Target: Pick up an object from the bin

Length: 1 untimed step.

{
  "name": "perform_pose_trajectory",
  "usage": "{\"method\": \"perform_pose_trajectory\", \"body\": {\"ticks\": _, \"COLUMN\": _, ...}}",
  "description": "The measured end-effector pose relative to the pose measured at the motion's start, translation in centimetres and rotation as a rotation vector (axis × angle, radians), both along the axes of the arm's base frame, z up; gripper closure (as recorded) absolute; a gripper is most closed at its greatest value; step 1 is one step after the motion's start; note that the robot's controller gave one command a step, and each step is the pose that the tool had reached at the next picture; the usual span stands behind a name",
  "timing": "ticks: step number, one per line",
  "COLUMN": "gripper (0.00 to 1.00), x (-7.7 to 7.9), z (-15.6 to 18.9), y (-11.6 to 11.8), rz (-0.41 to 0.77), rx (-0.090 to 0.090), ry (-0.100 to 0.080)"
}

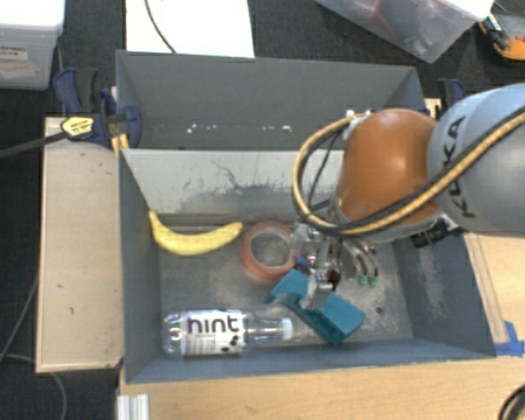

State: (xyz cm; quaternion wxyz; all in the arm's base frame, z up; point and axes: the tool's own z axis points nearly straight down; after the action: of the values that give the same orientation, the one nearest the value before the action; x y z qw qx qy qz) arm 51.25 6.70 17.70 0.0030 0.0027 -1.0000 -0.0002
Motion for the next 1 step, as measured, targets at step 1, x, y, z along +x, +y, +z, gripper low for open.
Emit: {"method": "perform_pose_trajectory", "body": {"ticks": 1, "gripper": 0.00, "x": 0.16, "z": 0.46, "y": -0.05, "rz": -0.004, "rx": 0.001, "ry": -0.008}}
